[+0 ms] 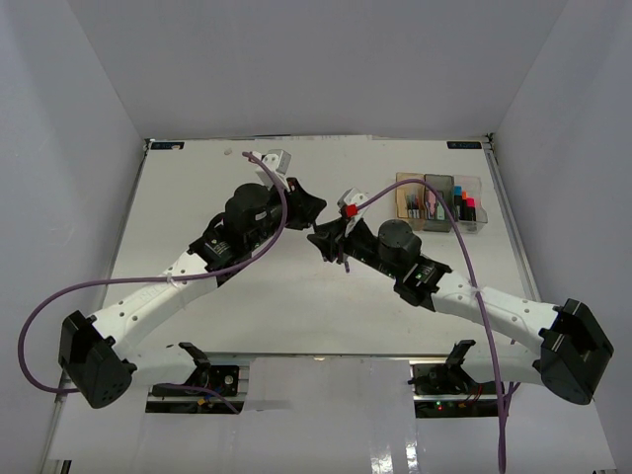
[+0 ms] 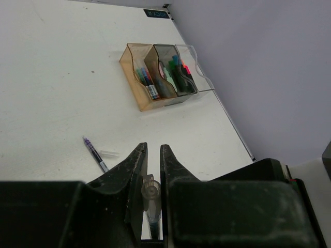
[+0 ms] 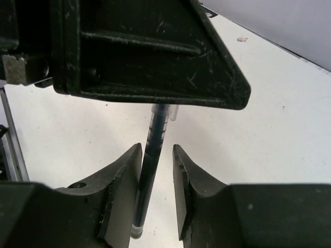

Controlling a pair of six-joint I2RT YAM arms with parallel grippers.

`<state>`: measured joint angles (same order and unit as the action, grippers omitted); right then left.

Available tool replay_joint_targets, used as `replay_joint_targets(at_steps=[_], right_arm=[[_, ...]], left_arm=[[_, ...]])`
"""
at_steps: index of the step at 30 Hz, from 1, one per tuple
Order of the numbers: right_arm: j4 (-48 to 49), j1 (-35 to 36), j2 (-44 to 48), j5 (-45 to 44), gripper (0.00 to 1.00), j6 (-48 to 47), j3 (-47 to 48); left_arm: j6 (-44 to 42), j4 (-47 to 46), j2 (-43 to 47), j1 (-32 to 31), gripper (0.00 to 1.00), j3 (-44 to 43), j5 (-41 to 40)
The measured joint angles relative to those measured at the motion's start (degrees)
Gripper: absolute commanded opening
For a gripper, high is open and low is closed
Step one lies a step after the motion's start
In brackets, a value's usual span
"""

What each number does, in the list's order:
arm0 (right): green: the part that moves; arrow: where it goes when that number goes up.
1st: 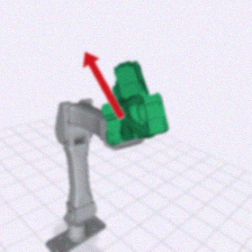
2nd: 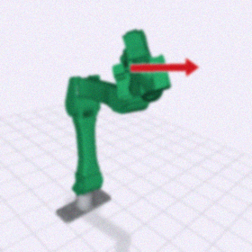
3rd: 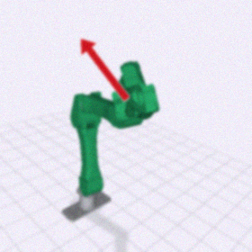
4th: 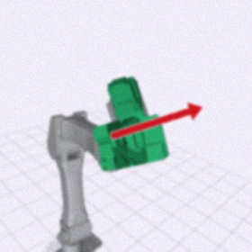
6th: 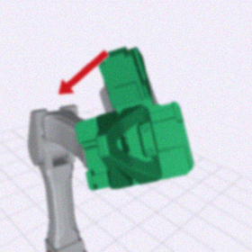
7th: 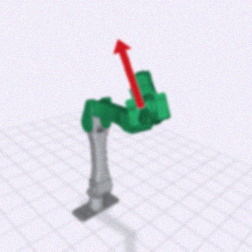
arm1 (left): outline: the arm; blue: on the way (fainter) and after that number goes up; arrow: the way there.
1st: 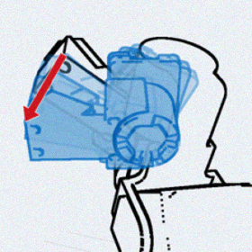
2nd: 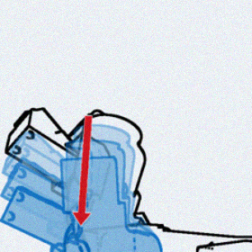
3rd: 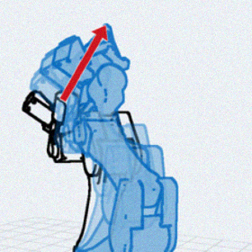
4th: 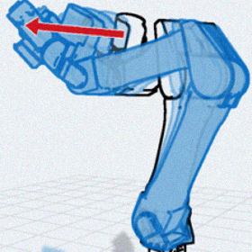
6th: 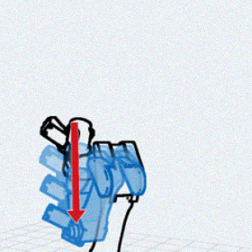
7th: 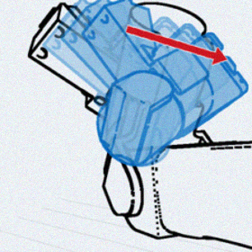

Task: Sort the stationery into containers
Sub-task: Close the pen cap on the pen, then place the pen in the storage box.

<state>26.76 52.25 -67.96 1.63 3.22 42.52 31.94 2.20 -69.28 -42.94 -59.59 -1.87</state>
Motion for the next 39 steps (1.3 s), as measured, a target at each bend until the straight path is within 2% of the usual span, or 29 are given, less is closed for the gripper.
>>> replay_joint_targets(at_steps=[5, 6, 8, 9, 10, 16, 20, 24, 28, 34, 39], right_arm=[[-0.1, 0.3, 0.2, 0.0, 0.16, 0.6, 0.0], [-0.3, 0.3, 0.3, -0.6, 0.12, 1.0, -0.1], [-0.7, 0.0, 0.6, -0.8, 0.08, 1.1, -0.2], [-1.0, 0.0, 0.8, -0.9, 0.08, 1.1, -0.2], [-1.2, 0.0, 0.9, -1.0, 0.08, 1.1, -0.2], [-1.7, 0.0, 0.9, -2.3, 0.08, 1.0, -0.5], [-3.1, 0.0, 0.4, -4.3, 0.08, 0.9, -0.9], [-5.1, -1.1, -1.5, -6.3, 0.08, 1.0, -1.1], [-9.4, -5.8, -4.2, -8.5, 0.08, 1.9, -1.0], [-20.9, -19.4, -10.5, -10.6, 0.08, 3.8, 5.3], [-28.4, -31.3, -17.6, -11.5, 0.08, 3.9, 16.6]], left_arm=[[0.0, -0.9, 0.2, 0.0, 0.01, 0.0, 0.3], [0.0, -0.9, 0.3, 0.0, 0.08, 0.1, 0.4], [0.0, -1.3, 0.4, 0.0, 0.20, 0.3, 0.7], [0.0, -1.4, 0.3, 0.0, 0.33, 0.3, 1.0], [0.0, -1.5, 0.3, 0.0, 0.39, 0.3, 1.3], [0.2, -1.7, 0.3, 0.0, 0.71, 0.3, 1.9], [0.2, -0.1, -0.1, 0.0, 0.83, -1.0, 0.0], [-0.2, 2.2, -0.4, 0.8, 0.88, -3.8, -2.2], [-1.0, 5.0, -0.5, 5.0, 0.88, -6.7, -3.1], [-2.4, 8.2, -0.3, 16.5, 0.89, -5.1, -3.5], [-4.6, 10.6, -0.7, 19.6, 0.90, -0.3, -2.3]])
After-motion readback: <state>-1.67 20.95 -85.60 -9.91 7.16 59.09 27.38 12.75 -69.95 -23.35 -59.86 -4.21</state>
